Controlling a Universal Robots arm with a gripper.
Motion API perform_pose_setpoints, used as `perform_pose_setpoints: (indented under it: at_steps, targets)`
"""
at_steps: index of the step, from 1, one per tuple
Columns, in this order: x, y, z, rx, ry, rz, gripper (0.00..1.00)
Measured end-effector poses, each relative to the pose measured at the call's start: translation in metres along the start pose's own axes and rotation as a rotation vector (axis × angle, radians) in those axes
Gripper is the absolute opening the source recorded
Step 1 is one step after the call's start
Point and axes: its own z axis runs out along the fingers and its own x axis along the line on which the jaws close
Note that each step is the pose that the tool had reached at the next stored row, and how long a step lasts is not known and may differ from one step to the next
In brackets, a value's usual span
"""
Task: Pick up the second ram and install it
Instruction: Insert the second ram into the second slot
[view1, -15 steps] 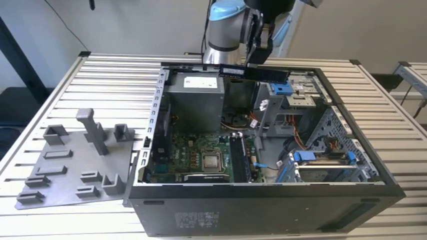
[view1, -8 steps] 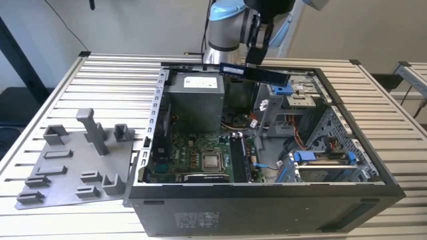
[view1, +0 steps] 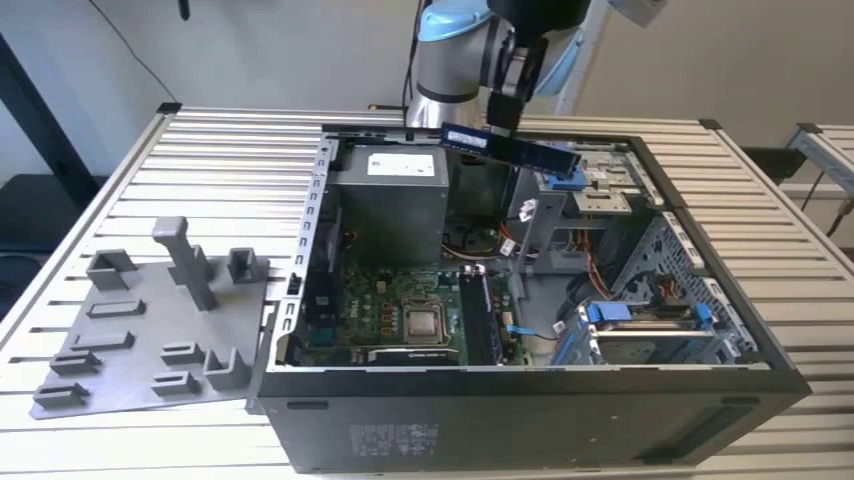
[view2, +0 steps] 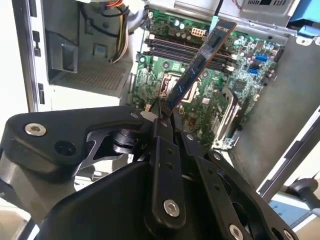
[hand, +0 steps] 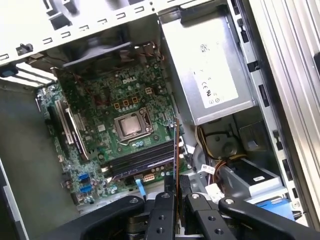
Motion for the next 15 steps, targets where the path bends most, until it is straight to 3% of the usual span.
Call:
perform_pose_setpoints:
  at_steps: [15]
  targets:
    - [0.0,-0.0001,0.002,0.0003,-0.01,0.219,0.15]
